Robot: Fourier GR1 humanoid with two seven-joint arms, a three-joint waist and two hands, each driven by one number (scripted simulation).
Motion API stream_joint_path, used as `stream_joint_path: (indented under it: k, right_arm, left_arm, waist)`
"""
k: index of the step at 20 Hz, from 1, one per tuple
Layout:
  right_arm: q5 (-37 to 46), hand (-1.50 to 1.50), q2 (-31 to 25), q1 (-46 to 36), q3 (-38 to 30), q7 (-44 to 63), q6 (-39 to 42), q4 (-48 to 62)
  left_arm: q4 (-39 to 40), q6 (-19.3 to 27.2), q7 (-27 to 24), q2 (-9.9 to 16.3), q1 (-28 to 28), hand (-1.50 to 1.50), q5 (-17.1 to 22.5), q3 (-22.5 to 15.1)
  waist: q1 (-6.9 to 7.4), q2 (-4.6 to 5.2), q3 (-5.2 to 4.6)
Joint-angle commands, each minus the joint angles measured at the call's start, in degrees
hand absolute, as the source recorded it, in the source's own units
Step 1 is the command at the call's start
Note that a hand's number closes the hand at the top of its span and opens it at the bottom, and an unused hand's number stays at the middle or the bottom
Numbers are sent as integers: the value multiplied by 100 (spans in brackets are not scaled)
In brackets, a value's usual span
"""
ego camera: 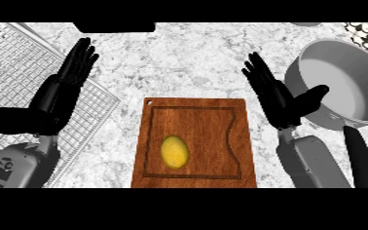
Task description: Pick the lemon from the cutting board and place it in the pot
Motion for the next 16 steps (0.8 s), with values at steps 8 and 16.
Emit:
stream_joint_path:
  k: [8,16]
  right_arm:
    - [2144,-150,-1278,456,-987,-1758,-1446,-1308]
    - [3535,-150,109,2720,1023,-3861,-2402,-3428]
  left_arm:
    - [358,1050,-152,-653,855,0,-221,152]
    - [184,949,-991,-962,1677,0,-298,-47]
  waist:
    - [-494,-381,-90]
    - [-86,-279,-58]
